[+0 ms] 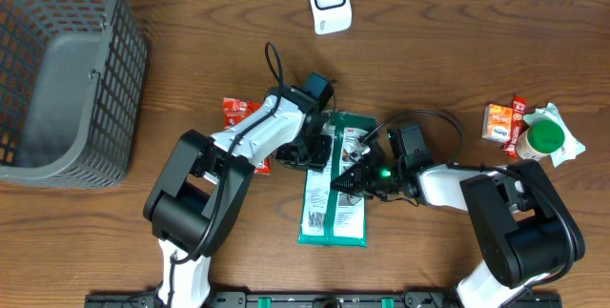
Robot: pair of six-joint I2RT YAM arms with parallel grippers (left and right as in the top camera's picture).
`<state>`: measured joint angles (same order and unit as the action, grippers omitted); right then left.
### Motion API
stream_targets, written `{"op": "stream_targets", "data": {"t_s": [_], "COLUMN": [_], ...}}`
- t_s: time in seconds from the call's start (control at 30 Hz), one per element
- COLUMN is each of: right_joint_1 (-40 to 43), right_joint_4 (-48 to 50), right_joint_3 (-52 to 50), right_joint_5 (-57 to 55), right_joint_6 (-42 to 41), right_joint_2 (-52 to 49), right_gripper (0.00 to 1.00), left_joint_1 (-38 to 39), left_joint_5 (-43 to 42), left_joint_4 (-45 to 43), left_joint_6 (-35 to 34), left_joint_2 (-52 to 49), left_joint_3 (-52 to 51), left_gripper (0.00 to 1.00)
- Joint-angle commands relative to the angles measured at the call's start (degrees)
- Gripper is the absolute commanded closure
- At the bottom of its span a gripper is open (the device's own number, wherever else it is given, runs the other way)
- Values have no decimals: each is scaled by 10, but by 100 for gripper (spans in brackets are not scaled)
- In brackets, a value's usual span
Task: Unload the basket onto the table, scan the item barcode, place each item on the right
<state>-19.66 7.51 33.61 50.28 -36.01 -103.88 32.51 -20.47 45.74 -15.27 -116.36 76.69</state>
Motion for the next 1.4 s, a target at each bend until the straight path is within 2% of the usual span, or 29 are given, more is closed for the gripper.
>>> {"op": "stream_targets", "data": {"t_s": [0.0,0.1,0.13,0.17,0.3,0.4,0.6,0.63,0.7,0.8,0.97,1.0,1.1,1.23,1.37], "right_joint_1": [-4,-4,-4,-4,-2,1,3,5,8,9,8,8,5,-20,-62], "right_joint_4": [2,2,2,0,-2,-2,-15,-27,-67,-179,-453,-496,-609,-686,-703], "right_joint_3": [-11,-11,-11,-11,-11,-10,-4,0,17,63,199,226,304,370,413], "right_joint_5": [-67,-67,-67,-67,-49,-4,-11,-12,-19,-59,-204,-233,-308,-412,-517], "right_joint_6": [25,40,47,49,48,53,101,108,129,176,287,303,339,354,374], "right_joint_2": [-10,6,13,19,31,31,54,63,89,134,198,203,210,210,210], "right_gripper": [99,99,99,99,99,99,99,99,99,99,99,99,99,99,99], "left_joint_1": [-5,-20,-26,-34,-74,-111,-187,-196,-217,-240,-264,-267,-271,-271,-271], "left_joint_5": [-11,-10,-9,-9,2,25,72,79,90,96,113,129,206,244,244], "left_joint_4": [8,9,8,8,10,20,52,55,62,68,70,71,78,78,80], "left_joint_6": [2,1,1,1,1,1,1,1,1,1,1,1,-31,-67,-67], "left_joint_2": [30,83,103,125,200,249,303,304,304,303,303,303,303,303,303], "left_joint_3": [14,20,20,20,20,20,20,20,20,18,12,12,11,7,6], "left_gripper": [55,45,38,36,30,30,28,25,24,22,20,12,7,7,7]}}
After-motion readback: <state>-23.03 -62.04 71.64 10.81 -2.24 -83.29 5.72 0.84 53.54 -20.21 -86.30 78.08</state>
